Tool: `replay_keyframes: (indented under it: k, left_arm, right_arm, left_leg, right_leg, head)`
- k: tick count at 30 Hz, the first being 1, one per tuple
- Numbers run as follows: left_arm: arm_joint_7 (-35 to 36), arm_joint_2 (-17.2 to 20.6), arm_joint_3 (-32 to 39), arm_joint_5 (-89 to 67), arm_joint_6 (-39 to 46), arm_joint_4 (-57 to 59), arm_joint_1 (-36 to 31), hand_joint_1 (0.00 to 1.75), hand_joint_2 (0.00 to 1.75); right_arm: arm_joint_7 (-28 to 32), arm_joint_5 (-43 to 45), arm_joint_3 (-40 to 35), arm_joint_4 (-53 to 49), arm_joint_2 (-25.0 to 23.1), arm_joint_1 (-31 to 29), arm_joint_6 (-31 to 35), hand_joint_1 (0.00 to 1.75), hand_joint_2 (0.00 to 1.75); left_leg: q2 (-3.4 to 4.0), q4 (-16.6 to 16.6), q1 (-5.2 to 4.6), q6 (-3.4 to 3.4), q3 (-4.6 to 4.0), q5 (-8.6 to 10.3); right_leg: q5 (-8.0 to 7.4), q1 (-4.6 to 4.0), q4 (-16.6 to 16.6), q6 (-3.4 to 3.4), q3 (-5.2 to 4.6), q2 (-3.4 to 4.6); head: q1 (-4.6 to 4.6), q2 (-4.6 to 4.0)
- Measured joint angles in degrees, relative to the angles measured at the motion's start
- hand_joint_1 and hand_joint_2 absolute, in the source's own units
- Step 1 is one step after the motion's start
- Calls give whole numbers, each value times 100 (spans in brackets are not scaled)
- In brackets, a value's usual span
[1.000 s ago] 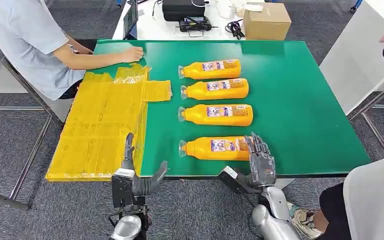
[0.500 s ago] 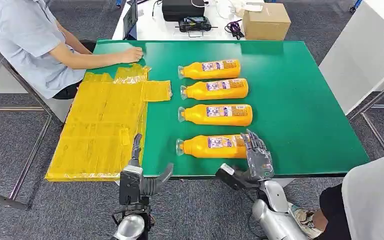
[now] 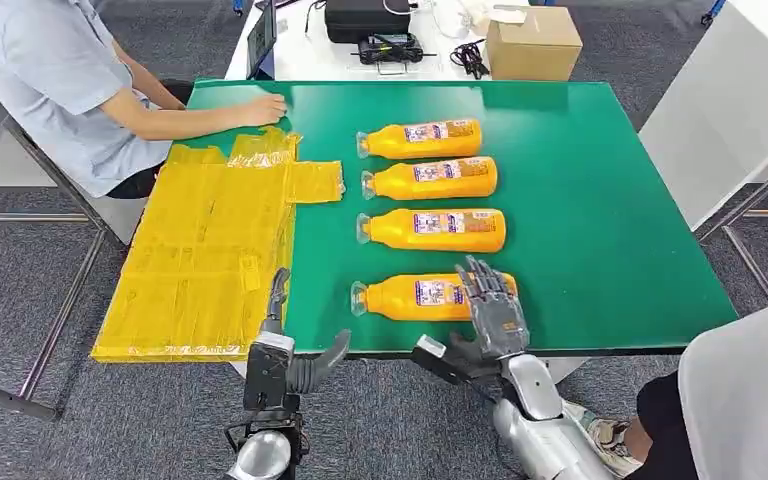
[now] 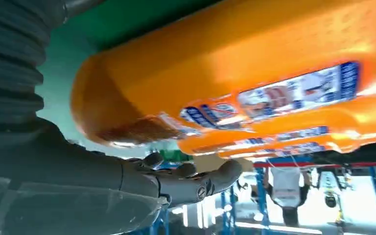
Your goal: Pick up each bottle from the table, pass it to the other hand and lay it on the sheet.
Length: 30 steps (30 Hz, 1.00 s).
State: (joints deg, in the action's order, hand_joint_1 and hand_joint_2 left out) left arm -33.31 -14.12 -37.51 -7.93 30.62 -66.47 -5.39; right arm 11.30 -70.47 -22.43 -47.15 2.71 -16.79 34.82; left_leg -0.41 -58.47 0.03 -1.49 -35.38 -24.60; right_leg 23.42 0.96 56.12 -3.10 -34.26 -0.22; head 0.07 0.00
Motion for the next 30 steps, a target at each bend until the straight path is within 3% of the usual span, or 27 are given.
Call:
replay_keyframes:
  k: [14, 30]
  left_arm:
    - [37, 13, -2, -52, -15, -4, 12, 0, 175]
    - [129, 33, -83, -52, -182, -20, 10, 0, 175]
  right_arm:
    - [-258, -41, -301, -133, 0, -142, -201, 0, 175]
    - [-575, 197, -308, 746, -74, -949, -1034, 0, 175]
  left_leg:
    - [-4, 0, 0, 0, -3, 0]
    - [-4, 0, 0, 0, -1, 1]
  right_leg:
    - [0, 0, 0, 0, -1, -1]
    - [0, 0, 0, 0, 0, -1]
  head:
    - [2, 0]
    - [0, 0]
